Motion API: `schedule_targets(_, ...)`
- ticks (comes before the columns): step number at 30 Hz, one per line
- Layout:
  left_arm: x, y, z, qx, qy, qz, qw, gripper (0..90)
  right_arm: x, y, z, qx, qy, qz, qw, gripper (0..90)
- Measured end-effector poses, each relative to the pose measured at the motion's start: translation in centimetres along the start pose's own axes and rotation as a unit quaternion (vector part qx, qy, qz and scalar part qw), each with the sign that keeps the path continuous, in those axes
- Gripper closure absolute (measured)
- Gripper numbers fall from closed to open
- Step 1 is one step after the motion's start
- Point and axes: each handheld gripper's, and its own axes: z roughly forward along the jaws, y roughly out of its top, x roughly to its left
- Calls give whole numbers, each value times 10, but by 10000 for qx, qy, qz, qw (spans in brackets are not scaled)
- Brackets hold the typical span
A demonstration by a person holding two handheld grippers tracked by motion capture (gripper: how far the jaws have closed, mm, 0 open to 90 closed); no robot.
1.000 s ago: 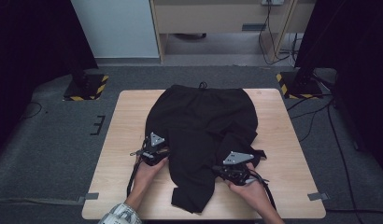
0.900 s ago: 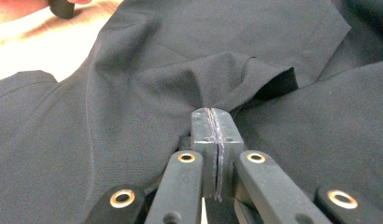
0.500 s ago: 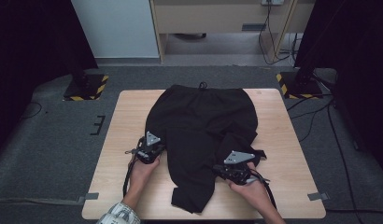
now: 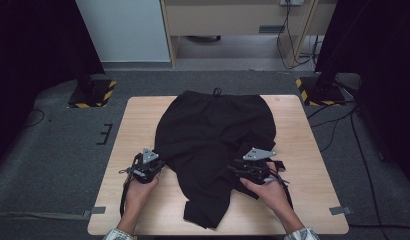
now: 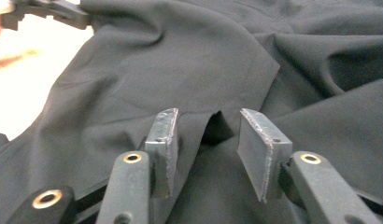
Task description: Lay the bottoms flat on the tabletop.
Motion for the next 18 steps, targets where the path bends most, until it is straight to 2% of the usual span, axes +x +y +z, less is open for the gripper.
schedule_targets(3, 2, -5, -5, -20, -18, -11, 10000, 886, 2, 1, 13, 174, 64, -50, 9998, 517)
schedule_targets(4, 3, -6, -6, -35, -9, -9, 10000, 885, 4, 0, 18, 265, 112, -56, 9996, 545)
schedule_targets(7, 4, -7, -7, -140, -48, -63, 9999, 880, 11, -2, 26, 506, 243, -312, 9979, 771)
schedule_targets(8, 4, -7, -7, -140, -48, -63, 9999, 878, 11, -2, 26, 506, 243, -312, 9979, 771)
schedule_targets(9, 3, -6, -8, -165, -19, -57, 9998, 878, 13, -3, 28, 603, 295, -372, 9971, 821)
schedule_targets(10, 3, -5, -7, -175, -1, -46, 9998, 878, 20, -6, 32, 826, 363, -495, 9947, 887)
schedule_targets(14, 5, -5, -8, -195, 90, -74, 9997, 880, 32, -10, 36, 1019, 513, -626, 9915, 890)
schedule_targets(18, 13, -5, -5, -234, 255, -190, 9992, 880, 50, -10, 43, 1064, 817, -671, 9887, 889)
